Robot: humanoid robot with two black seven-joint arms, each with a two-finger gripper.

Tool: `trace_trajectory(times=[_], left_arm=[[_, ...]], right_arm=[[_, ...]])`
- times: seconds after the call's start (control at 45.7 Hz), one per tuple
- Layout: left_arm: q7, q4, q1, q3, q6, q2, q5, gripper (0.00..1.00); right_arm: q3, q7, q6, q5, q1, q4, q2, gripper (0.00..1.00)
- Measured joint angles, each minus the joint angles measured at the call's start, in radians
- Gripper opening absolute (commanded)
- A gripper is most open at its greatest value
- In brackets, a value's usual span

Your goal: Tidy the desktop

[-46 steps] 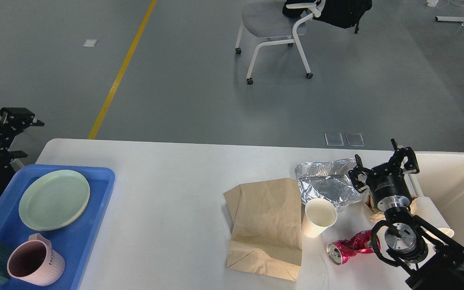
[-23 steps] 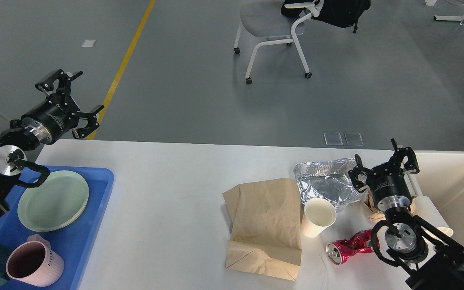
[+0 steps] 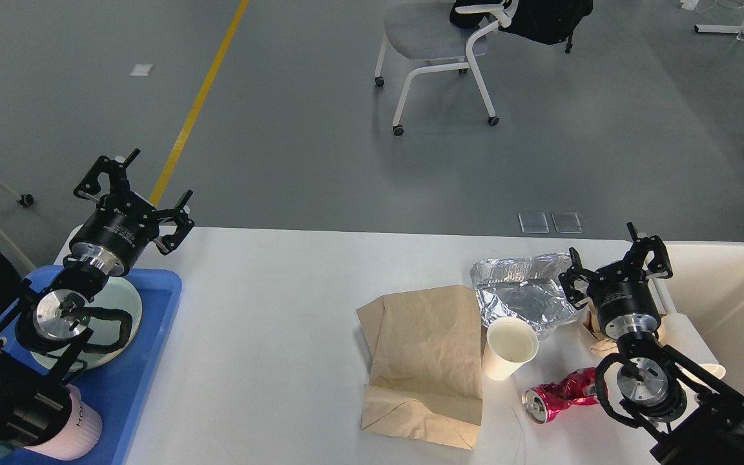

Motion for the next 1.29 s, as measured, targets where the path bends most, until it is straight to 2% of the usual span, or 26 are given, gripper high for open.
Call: trace_trajectory(times=[0.175,0.306,0.416,0.482,0.569,0.657,0.919,1.073,1.292], left_arm=[[0.0,-0.013,0.087,-0.115,-0.004,-0.083,0.117,0.96],[-0.001,-0.014,0.098,-0.131,-0.011,-0.123,0.136,0.96],[-0.042,-0.016,0.099,-0.137,-0.044,-0.142,0.137,0.96],[-0.077,-0.016,0.1,-0.132,-0.092,-0.143,0.137,0.96],[-0.096,-0.015,0.1,-0.126,-0.15,-0.143,0.135,0.96],[-0.096,-0.001,0.1,-0.124,-0.164,-0.141,0.131,0.96],[-0.092,0.038,0.101,-0.137,-0.129,-0.145,0.126,0.96],[-0.07,0.05,0.1,-0.151,-0.129,-0.142,0.123,0.96],[-0.069,0.056,0.084,-0.183,-0.127,-0.172,0.122,0.96]], right_arm=[[0.0,0.0,0.0,0.0,0.0,0.0,0.0,1.0],[0.0,0.0,0.0,0.0,0.0,0.0,0.0,1.0],[0.0,0.0,0.0,0.0,0.0,0.0,0.0,1.0],[0.0,0.0,0.0,0.0,0.0,0.0,0.0,1.0],[0.0,0.0,0.0,0.0,0.0,0.0,0.0,1.0],[0.0,0.0,0.0,0.0,0.0,0.0,0.0,1.0],[0.0,0.0,0.0,0.0,0.0,0.0,0.0,1.0],[0.0,0.0,0.0,0.0,0.0,0.0,0.0,1.0],[0.0,0.0,0.0,0.0,0.0,0.001,0.0,1.0]])
